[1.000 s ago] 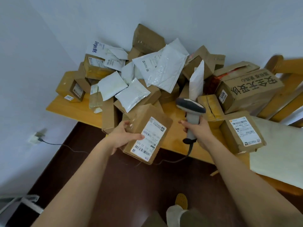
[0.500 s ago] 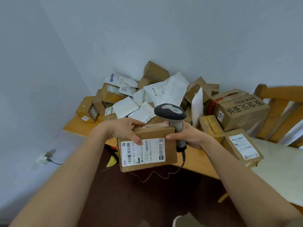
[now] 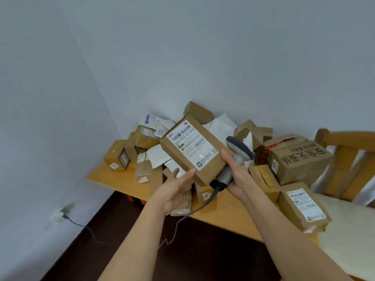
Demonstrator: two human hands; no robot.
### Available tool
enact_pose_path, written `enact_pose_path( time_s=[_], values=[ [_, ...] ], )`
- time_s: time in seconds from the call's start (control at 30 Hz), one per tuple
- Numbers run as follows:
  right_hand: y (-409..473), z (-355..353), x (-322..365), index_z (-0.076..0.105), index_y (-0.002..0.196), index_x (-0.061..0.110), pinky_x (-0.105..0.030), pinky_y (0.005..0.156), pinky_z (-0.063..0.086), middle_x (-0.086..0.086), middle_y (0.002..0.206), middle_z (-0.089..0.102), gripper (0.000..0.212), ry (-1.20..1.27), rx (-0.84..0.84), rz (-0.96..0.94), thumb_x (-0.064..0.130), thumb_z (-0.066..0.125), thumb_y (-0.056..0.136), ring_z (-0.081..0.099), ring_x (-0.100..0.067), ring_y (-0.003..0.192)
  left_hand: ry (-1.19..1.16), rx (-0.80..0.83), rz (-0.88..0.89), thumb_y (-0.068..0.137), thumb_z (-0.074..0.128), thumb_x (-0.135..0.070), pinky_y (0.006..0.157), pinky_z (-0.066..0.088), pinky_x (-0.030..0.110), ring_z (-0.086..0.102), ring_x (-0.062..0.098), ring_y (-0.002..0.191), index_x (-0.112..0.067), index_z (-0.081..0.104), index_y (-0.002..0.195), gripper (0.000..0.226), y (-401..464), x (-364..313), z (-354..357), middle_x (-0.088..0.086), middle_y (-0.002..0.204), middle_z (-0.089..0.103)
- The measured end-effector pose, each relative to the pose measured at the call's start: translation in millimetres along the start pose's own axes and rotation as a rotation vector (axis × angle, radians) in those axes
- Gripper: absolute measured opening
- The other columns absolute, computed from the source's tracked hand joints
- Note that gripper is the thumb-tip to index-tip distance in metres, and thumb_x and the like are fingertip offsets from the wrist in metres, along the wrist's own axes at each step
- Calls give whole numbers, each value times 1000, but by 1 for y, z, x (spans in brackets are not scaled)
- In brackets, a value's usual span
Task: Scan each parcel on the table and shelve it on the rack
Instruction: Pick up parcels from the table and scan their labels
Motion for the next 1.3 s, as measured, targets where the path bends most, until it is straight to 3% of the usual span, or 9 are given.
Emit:
enact_pose_path(
  time_s=[0.1,0.2,0.37,0.53,0.67,0.9,1.0,1.13,1.3],
  values=[
    [4,5,-1,51,139,13,-55,104,46,-13,128,66,84,-40,34,-9,28,90,67,62,-29,121,-103,61,84,67,89,-24,112,33,55,63,22,113,-25,34,149,98,4,-6,8,2,119,71],
    [3,11,-2,46,142,17,-49,104,48,-11,130,64,87,-160,58,-23,33,90,69,60,-28,122,-131,-7,168,71,79,-11,91,53,48,70,22,100,-23,41,141,81,4,-16,-1,4,113,73],
    [-7,12,20,41,135,24,-34,77,55,-1,104,58,54,-658,-190,-5,50,61,92,59,-17,84,-101,-176,260,78,74,2,74,59,38,71,17,97,-28,40,139,76,-5,-37,-50,3,119,70],
    [-24,73,42,52,115,26,-29,69,50,-5,93,58,23,-909,73,-34,39,58,97,56,-15,76,-100,-334,262,80,75,-2,106,41,48,58,21,117,-34,41,132,70,-6,-48,-98,0,127,64],
    [-45,123,48,56,109,22,-30,73,49,-5,79,61,21,-1030,267,-89,39,57,97,58,-13,74,-114,-400,252,80,75,-4,96,39,44,54,22,120,-31,36,137,74,-8,-54,-117,-3,122,61],
    [-62,158,49,55,97,24,-28,72,49,0,71,58,13,-1074,365,-137,37,55,99,56,-10,67,-70,-446,214,77,78,-7,109,36,50,52,26,124,-31,36,143,82,-8,-54,-137,2,132,57],
    [-66,162,51,55,97,23,-26,70,47,1,70,57,15,-1114,373,-153,38,54,99,55,-8,65,-48,-454,176,76,79,-10,103,41,46,53,26,121,-29,40,142,79,-6,-51,-139,2,129,59],
    [-68,162,55,56,99,22,-26,69,47,1,69,57,17,-1095,357,-147,39,55,98,55,-8,64,-39,-467,125,77,80,-16,77,48,37,57,23,111,-26,47,137,69,-6,-47,-135,1,121,62],
    [-74,160,65,57,98,23,-22,63,45,3,64,56,15,-1055,345,-132,38,55,99,54,-3,55,-24,-472,75,77,80,-21,81,51,39,59,25,109,-21,51,133,63,-4,-41,-129,4,117,62]
  ],
)
Point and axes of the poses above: each hand's wrist, its own y-axis towards the middle knuckle, its own z-axis out of the palm, x = y × z, the point moved 9 cm from there along y, towards the middle knuckle
